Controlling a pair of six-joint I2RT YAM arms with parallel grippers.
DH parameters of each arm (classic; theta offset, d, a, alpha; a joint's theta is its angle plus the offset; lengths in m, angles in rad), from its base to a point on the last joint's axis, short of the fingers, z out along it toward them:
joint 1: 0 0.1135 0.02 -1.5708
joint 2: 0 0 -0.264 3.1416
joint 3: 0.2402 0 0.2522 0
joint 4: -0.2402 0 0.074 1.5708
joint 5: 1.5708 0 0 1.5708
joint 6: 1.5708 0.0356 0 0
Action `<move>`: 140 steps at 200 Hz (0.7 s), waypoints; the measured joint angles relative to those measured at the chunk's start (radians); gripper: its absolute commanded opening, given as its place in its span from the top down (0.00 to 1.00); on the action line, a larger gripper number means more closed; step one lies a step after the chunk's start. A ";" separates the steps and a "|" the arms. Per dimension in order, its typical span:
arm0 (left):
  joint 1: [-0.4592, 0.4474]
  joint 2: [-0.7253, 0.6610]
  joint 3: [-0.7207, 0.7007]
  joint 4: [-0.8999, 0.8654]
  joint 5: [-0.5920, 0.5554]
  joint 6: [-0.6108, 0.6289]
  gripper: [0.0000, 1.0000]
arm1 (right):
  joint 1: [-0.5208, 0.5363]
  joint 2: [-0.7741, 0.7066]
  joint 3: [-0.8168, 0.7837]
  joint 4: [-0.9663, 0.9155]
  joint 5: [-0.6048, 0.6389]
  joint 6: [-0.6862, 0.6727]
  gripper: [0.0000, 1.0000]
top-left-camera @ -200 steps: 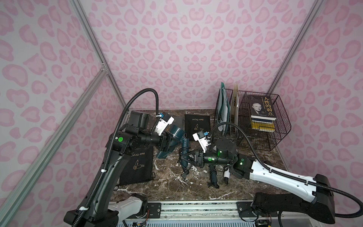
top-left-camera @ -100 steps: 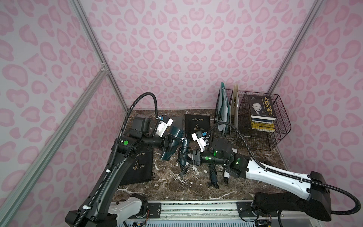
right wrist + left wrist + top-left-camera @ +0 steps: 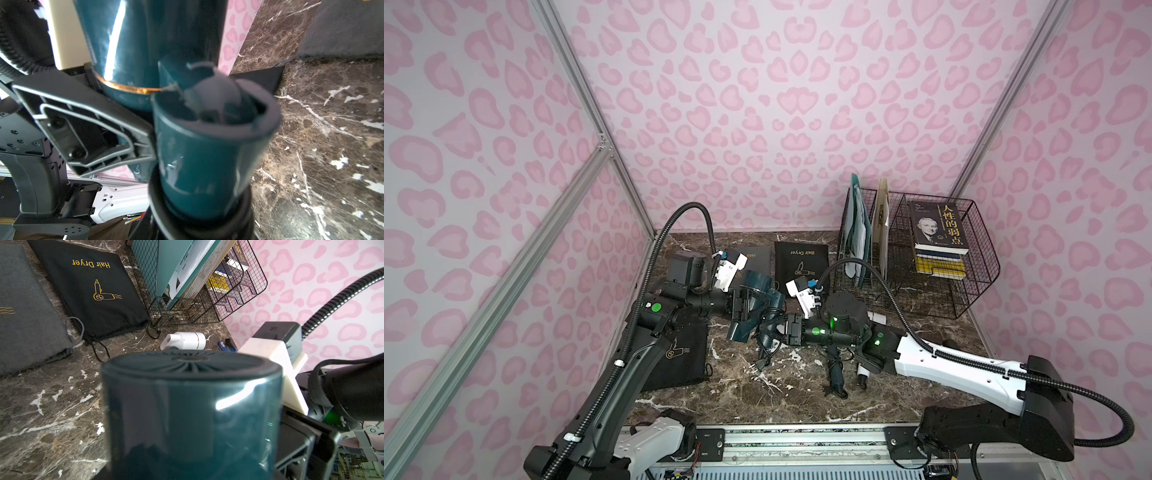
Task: Pack away hair dryers
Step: Fold the hair dryer.
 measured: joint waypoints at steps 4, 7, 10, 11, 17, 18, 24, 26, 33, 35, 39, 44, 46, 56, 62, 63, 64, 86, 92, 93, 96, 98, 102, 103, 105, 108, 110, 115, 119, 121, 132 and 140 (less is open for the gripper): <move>0.000 -0.001 -0.003 0.000 -0.001 -0.002 0.98 | 0.000 0.003 0.000 0.000 -0.002 0.003 1.00; 0.001 -0.001 -0.005 0.000 -0.002 -0.002 0.99 | 0.000 0.005 0.000 0.001 -0.003 0.005 1.00; 0.001 -0.001 -0.006 -0.001 -0.003 -0.002 0.98 | 0.000 0.007 0.000 0.003 -0.005 0.008 1.00; 0.001 -0.001 -0.006 -0.001 -0.004 -0.002 0.98 | 0.000 0.008 0.000 0.005 -0.005 0.009 1.00; 0.001 -0.001 -0.006 -0.003 -0.005 -0.002 0.98 | 0.000 0.012 0.000 0.008 -0.008 0.012 1.00; 0.001 -0.001 -0.006 -0.003 -0.006 -0.002 0.99 | 0.000 0.013 0.000 0.011 -0.008 0.013 1.00; 0.002 -0.001 -0.005 -0.003 -0.007 -0.002 0.98 | 0.000 0.015 0.000 0.016 -0.008 0.016 1.00; 0.003 -0.001 -0.005 -0.005 -0.007 -0.001 0.98 | 0.000 0.015 0.000 0.018 -0.009 0.016 1.00; 0.003 0.000 0.002 -0.009 -0.007 0.002 0.99 | 0.000 0.016 -0.001 0.024 -0.009 0.018 1.00; 0.003 0.000 0.004 -0.010 -0.007 0.003 0.99 | 0.000 0.016 -0.001 0.029 -0.009 0.018 1.00; 0.003 0.001 0.010 -0.011 -0.007 0.005 0.98 | 0.000 0.016 -0.003 0.040 -0.008 0.018 1.00; 0.004 0.003 0.018 -0.013 -0.008 0.010 0.99 | -0.001 0.016 -0.005 0.053 -0.008 0.018 1.00; 0.004 0.003 0.021 -0.014 -0.008 0.011 0.98 | -0.002 0.016 -0.006 0.059 -0.008 0.018 1.00; 0.004 0.007 0.042 -0.020 -0.007 0.023 0.98 | -0.002 0.014 -0.010 0.087 -0.005 0.016 1.00; 0.004 0.010 0.057 -0.028 -0.007 0.034 0.98 | -0.003 0.011 -0.011 0.098 -0.001 0.014 0.97; 0.004 0.011 0.060 -0.029 -0.007 0.035 0.98 | -0.003 0.011 -0.011 0.100 0.000 0.013 0.96; 0.004 0.011 0.061 -0.030 -0.007 0.036 0.98 | -0.003 0.010 -0.011 0.102 0.000 0.013 0.95; 0.005 0.025 0.126 -0.046 0.003 0.064 0.98 | -0.005 -0.009 -0.015 0.152 0.019 -0.015 0.75; 0.005 0.029 0.140 -0.043 0.010 0.067 0.99 | -0.009 -0.015 -0.019 0.173 0.024 -0.022 0.72; 0.005 0.029 0.143 -0.042 0.012 0.067 0.99 | -0.009 -0.016 -0.019 0.175 0.024 -0.023 0.71; 0.005 0.031 0.148 -0.038 0.016 0.067 0.99 | -0.012 -0.018 -0.022 0.187 0.024 -0.025 0.70; 0.005 0.032 0.152 -0.036 0.019 0.068 0.98 | -0.013 -0.019 -0.024 0.197 0.025 -0.027 0.69; 0.006 0.034 0.159 -0.030 0.024 0.069 0.99 | -0.016 -0.022 -0.029 0.217 0.025 -0.029 0.68; 0.006 0.034 0.160 -0.029 0.025 0.070 0.99 | -0.016 -0.022 -0.030 0.220 0.025 -0.029 0.68; 0.006 0.036 0.164 -0.027 0.028 0.071 0.98 | -0.018 -0.023 -0.032 0.228 0.026 -0.029 0.67; 0.006 0.038 0.169 -0.026 0.031 0.074 0.98 | -0.020 -0.023 -0.035 0.241 0.025 -0.030 0.66; 0.006 0.039 0.171 -0.025 0.034 0.075 0.98 | -0.021 -0.023 -0.036 0.245 0.025 -0.030 0.66; 0.006 0.042 0.177 -0.022 0.040 0.077 0.98 | -0.025 -0.024 -0.042 0.265 0.022 -0.031 0.64; 0.006 0.045 0.180 -0.018 0.043 0.079 0.98 | -0.026 -0.024 -0.047 0.277 0.022 -0.031 0.63; 0.006 0.046 0.182 -0.018 0.045 0.080 0.99 | -0.026 -0.025 -0.049 0.283 0.022 -0.031 0.63; 0.006 0.052 0.188 -0.017 0.058 0.086 0.98 | -0.027 -0.026 -0.059 0.307 0.024 -0.031 0.60; 0.006 0.052 0.191 -0.017 0.065 0.088 0.98 | -0.028 -0.028 -0.066 0.319 0.023 -0.031 0.59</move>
